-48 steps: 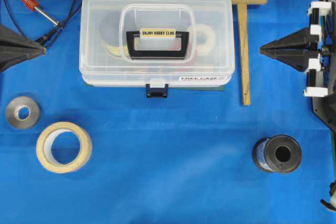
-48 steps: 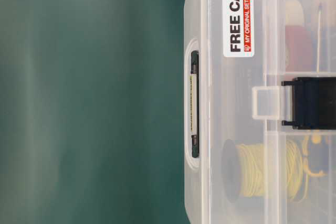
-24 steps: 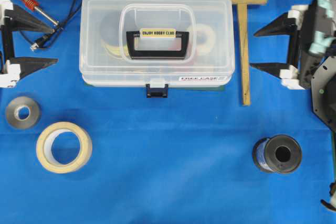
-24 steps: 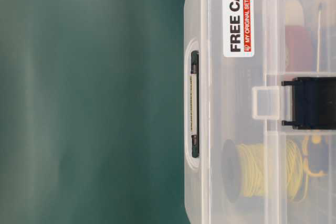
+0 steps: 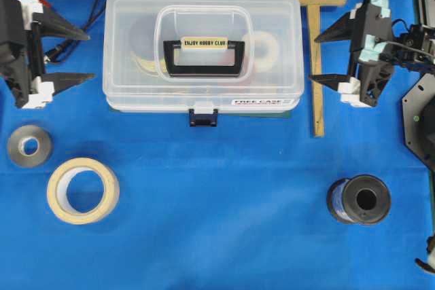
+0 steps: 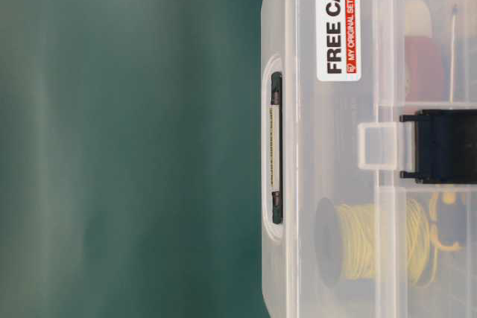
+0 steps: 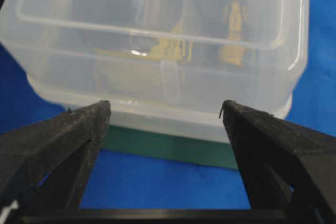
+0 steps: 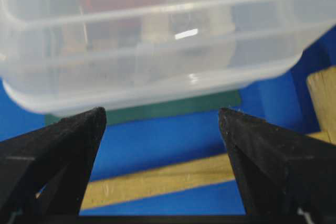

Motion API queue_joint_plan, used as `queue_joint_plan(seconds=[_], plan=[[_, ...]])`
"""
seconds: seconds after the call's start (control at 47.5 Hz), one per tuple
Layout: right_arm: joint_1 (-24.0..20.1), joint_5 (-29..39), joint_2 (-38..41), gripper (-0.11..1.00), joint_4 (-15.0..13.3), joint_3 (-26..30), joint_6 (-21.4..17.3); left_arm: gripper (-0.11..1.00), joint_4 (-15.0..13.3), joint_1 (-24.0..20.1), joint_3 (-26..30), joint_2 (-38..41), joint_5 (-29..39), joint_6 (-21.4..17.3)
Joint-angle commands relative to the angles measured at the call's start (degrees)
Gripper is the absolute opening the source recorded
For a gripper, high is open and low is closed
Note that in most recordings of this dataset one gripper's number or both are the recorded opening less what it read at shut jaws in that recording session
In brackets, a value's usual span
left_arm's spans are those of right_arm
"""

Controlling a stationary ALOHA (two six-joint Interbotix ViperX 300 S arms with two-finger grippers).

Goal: Open the tool box with both arms.
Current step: 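Position both grippers at the lid edges on either end of the box, then grip the lid ends with both grippers and lift it back, swinging it open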

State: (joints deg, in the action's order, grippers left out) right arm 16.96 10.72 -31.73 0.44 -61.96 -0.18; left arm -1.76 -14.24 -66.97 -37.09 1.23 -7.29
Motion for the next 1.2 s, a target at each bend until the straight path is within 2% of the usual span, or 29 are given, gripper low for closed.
queue_joint_plan(seconds=[0.0, 0.253, 0.568, 0.779, 1.178], plan=[[0.18, -0.7, 1.32, 0.85, -0.09, 2.37, 0.44, 0.92, 0.0, -0.18, 2.02, 1.93, -0.97, -0.35], [-0.26, -0.79, 4.66, 0.85, -0.09, 5.45, 0.88, 0.92, -0.26, -0.18, 4.75, 7.56, -0.97, 0.26], [-1.49, -0.62, 5.71, 0.85, -0.09, 7.73, 0.62, 0.92, -0.44, -0.18, 5.71, 8.53, -0.97, 0.53], [-1.49, -0.35, 4.75, 0.85, 0.0, 8.35, 0.26, 0.91, -0.53, -0.18, 6.24, 7.29, -0.97, 0.53], [-1.05, -0.26, -2.99, 0.85, 0.0, 8.0, -0.09, 0.91, -0.53, -0.18, 6.42, 1.41, -2.29, 0.7]])
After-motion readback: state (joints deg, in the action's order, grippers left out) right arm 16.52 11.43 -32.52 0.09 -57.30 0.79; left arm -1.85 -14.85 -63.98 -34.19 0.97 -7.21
